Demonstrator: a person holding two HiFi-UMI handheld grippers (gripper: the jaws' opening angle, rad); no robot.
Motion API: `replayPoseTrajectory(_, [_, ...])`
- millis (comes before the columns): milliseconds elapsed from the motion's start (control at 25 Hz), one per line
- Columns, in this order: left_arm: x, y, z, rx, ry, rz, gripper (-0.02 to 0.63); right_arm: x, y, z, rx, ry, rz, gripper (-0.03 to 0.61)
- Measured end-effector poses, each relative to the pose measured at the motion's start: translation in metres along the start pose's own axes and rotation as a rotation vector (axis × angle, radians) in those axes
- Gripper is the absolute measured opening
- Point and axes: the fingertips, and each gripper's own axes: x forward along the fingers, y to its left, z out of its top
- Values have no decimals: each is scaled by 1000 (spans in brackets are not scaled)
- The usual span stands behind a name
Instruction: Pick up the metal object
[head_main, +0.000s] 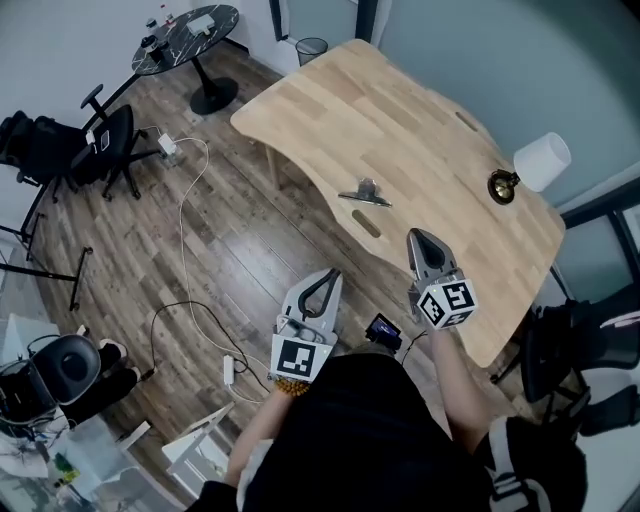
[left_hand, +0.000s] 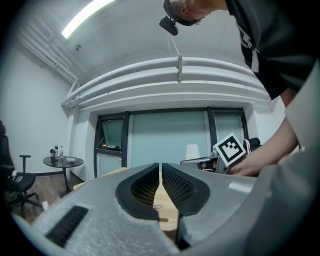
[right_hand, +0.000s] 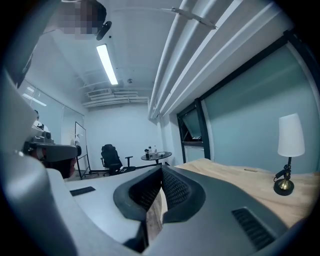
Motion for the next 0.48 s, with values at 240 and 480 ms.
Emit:
replayPoseTrajectory(240, [12, 50, -5, 13, 10, -49, 32, 49, -2, -14, 22, -6, -67, -9])
replayPoseTrajectory(480, [30, 95, -11, 26, 41, -48, 32, 82, -27, -36, 58, 22, -137, -9])
